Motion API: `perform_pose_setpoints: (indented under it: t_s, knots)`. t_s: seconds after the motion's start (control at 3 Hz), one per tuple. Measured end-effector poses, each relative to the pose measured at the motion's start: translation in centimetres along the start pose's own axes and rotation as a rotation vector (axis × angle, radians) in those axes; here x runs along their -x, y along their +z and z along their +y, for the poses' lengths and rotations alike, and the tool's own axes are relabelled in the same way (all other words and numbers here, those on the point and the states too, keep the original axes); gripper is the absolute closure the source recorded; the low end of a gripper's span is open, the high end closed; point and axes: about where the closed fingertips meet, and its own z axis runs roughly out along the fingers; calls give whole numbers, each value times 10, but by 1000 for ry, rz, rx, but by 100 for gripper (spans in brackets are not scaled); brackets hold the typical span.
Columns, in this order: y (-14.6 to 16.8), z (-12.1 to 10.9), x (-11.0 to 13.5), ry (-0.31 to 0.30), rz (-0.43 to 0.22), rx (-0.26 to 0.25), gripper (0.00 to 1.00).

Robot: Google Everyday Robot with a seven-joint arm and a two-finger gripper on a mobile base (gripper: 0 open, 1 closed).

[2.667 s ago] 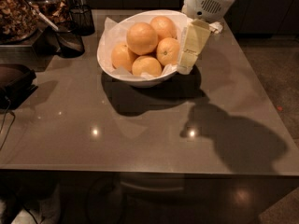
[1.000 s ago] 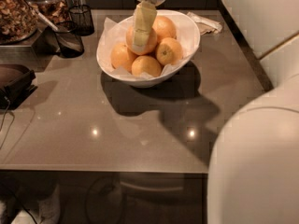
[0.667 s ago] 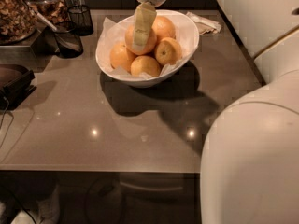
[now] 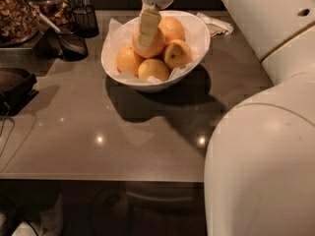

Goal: Pick orange from white bowl

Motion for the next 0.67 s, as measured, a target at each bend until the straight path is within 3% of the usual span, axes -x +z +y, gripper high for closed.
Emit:
perform_pose_setpoints:
  t_s: [0.67]
  knots:
    - [14,-4,-11,27,5,18,28]
